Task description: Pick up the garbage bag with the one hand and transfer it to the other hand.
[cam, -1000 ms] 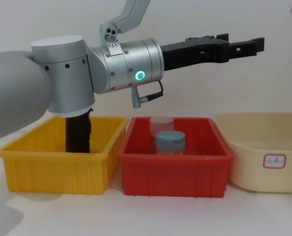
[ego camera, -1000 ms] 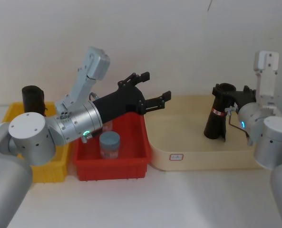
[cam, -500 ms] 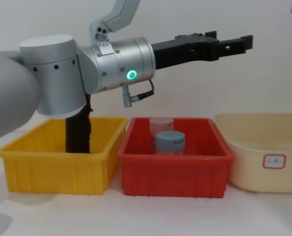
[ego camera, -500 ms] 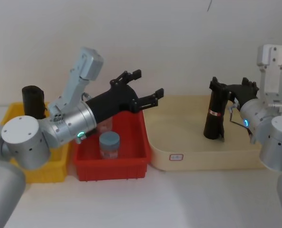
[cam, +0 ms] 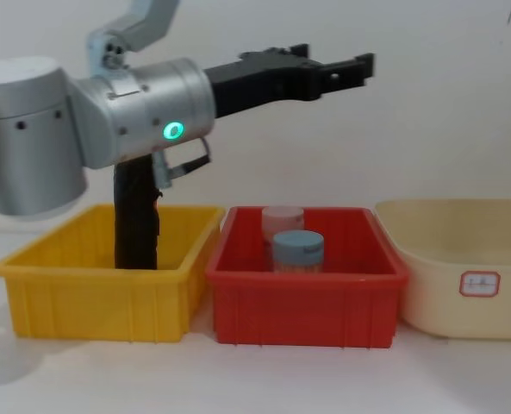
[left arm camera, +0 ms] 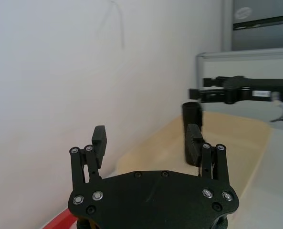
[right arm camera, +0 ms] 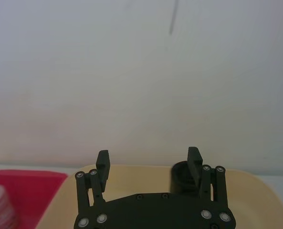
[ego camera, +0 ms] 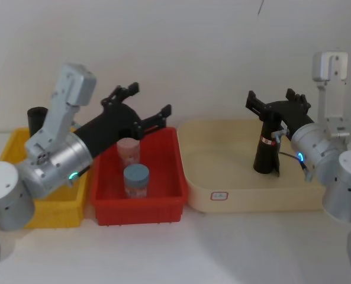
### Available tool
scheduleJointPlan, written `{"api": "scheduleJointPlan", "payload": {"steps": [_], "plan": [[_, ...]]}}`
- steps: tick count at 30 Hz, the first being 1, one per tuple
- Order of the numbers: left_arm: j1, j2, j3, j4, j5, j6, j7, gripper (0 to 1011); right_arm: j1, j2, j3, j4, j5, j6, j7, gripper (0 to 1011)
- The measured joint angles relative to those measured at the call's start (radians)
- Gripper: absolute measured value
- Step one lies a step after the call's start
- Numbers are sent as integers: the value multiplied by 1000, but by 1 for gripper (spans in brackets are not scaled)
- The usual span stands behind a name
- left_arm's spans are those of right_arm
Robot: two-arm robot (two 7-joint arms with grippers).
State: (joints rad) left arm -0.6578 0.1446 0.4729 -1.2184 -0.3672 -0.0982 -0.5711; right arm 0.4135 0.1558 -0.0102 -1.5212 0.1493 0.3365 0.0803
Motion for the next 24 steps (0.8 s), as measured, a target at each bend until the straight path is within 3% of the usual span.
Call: {"api": "scheduleJointPlan", "payload": {"steps": [15,24], "plan": [[199,119,-97,-286,55,34,187,1001,-117,17,-68,-148,2,-7,76,1000],[266,152,-131,-371,71,48,238,1001,-178,38,-132,-207,-11,1,111,1000]]}}
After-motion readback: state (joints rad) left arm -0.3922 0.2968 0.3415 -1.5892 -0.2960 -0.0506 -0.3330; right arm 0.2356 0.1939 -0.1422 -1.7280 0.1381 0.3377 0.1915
